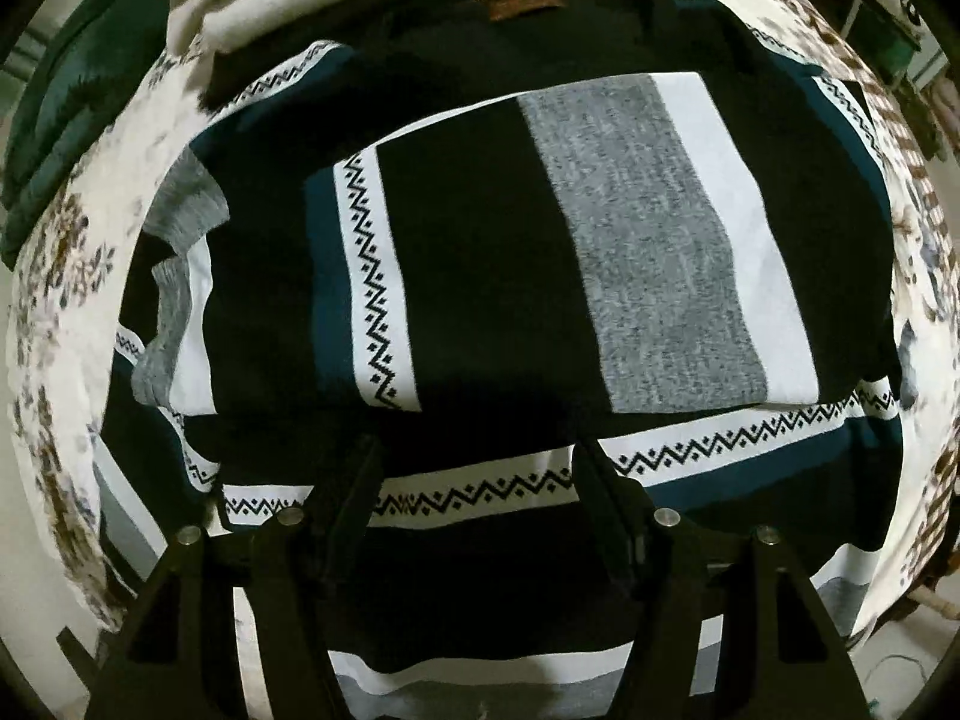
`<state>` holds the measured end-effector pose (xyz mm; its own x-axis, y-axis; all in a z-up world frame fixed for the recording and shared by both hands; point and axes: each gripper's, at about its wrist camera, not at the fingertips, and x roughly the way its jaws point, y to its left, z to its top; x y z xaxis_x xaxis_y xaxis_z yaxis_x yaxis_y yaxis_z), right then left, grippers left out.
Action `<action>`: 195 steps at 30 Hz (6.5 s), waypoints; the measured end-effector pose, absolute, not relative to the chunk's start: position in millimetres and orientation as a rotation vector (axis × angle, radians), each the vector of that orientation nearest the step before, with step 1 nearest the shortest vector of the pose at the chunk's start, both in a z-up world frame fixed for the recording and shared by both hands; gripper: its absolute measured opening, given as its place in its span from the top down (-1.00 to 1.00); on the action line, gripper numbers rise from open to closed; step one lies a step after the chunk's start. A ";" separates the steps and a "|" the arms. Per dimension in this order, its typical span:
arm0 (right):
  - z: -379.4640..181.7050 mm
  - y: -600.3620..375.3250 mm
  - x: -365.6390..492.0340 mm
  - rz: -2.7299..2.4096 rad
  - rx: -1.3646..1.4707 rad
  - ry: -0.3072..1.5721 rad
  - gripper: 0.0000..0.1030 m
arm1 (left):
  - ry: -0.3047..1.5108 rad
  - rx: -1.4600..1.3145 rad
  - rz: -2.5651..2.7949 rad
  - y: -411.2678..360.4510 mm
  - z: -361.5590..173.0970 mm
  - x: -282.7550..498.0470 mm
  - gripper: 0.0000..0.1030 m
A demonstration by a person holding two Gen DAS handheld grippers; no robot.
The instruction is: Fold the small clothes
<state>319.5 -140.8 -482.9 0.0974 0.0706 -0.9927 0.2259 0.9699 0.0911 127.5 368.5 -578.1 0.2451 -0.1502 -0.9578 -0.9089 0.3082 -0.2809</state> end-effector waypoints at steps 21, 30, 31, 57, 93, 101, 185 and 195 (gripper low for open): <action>-457.5 -156.7 330.5 -0.148 0.298 1.441 -0.30 | 1.000 -0.576 0.676 325.9 -455.5 244.2 0.89; -450.2 -260.0 321.1 -0.173 0.427 1.430 -0.30 | 0.968 -0.204 0.281 127.4 -403.8 352.3 0.89; -448.4 -274.8 319.0 -0.176 0.427 1.426 -0.30 | 0.980 -0.177 0.216 91.9 -404.3 361.2 0.89; -402.4 -414.2 366.8 0.059 0.577 1.403 -0.35 | 1.020 -0.066 0.257 -49.4 -406.1 334.1 -0.68; -466.0 -385.7 398.1 -0.055 0.445 1.554 0.90 | 1.112 -0.064 0.511 82.7 -459.8 374.8 -0.68; -425.3 -402.9 399.3 -0.101 0.492 1.387 -0.11 | 1.137 -0.032 0.500 90.0 -473.1 396.4 -0.68; -512.3 -489.1 509.0 0.313 0.541 1.578 0.88 | 1.439 0.162 0.163 -285.9 -536.4 148.3 -0.68; -500.3 -493.5 551.0 0.238 0.318 1.546 0.89 | 1.423 0.241 0.109 -310.4 -542.6 143.5 -0.68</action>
<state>551.0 -493.6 -500.3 0.0155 0.3473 -0.9376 0.0486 0.9364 0.3477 143.5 -310.4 -542.6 0.1474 0.2184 -0.9647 0.0684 0.9707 0.2303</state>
